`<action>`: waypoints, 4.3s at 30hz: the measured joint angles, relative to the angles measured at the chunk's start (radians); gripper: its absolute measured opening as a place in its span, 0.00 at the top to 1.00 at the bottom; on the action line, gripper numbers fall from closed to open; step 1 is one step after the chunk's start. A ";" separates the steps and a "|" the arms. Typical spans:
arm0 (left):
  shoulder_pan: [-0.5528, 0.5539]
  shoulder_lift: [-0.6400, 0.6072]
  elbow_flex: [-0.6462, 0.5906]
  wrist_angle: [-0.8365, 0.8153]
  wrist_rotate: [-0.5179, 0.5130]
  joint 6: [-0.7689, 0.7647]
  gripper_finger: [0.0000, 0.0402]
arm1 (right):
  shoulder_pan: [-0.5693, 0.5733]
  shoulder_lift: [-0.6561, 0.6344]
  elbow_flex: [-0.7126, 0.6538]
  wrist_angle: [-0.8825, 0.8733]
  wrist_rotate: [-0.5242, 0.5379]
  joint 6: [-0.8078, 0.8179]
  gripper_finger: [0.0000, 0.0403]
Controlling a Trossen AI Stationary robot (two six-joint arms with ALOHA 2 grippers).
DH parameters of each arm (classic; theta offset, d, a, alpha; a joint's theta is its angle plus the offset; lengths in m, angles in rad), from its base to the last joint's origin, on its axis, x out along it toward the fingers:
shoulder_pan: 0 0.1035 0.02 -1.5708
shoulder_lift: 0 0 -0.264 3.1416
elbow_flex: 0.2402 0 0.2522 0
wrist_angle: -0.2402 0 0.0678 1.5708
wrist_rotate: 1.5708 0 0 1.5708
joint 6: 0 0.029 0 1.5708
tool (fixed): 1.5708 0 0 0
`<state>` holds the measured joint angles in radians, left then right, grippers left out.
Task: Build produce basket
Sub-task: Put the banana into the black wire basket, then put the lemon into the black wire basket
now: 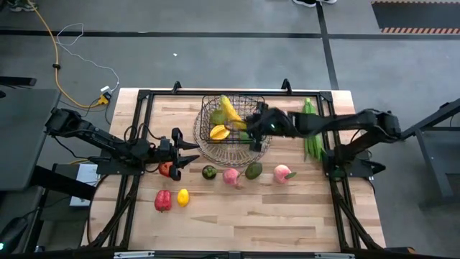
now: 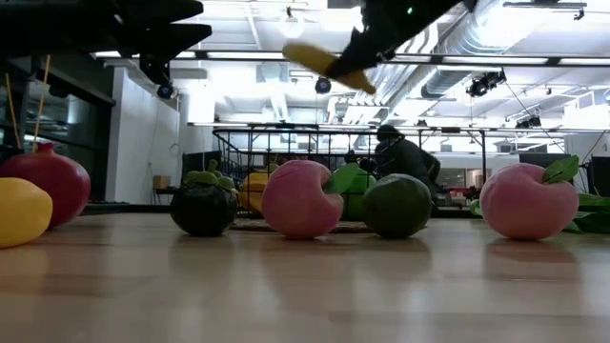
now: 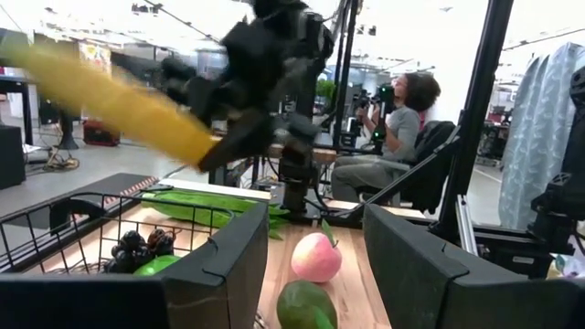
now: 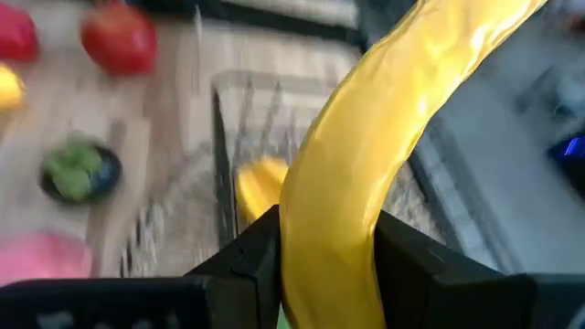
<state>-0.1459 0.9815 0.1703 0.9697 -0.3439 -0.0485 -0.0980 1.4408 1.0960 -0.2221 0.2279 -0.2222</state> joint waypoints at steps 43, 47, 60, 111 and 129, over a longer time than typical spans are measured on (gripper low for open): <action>0.001 0.000 0.000 0.000 -0.003 0.026 0.58 | -0.171 0.297 0.277 -0.398 -0.306 0.128 0.42; 0.001 0.000 0.000 -0.001 -0.003 0.026 0.58 | -0.174 0.268 0.333 -0.484 -0.299 0.111 0.41; 0.000 0.000 0.000 -0.004 0.003 0.027 0.58 | -0.075 -0.185 -0.161 -0.281 -0.305 0.245 0.41; -0.046 0.000 0.000 0.000 0.071 -0.053 0.24 | 0.131 -0.421 -0.770 0.937 -0.255 0.225 0.41; -0.133 0.047 0.473 -1.142 0.200 -0.243 0.19 | 0.131 -0.421 -0.769 0.914 -0.254 0.223 0.41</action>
<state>-0.2794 1.0287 0.6438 -0.1725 -0.1440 -0.2912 0.0330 1.0203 0.3267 0.6921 -0.0262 0.0012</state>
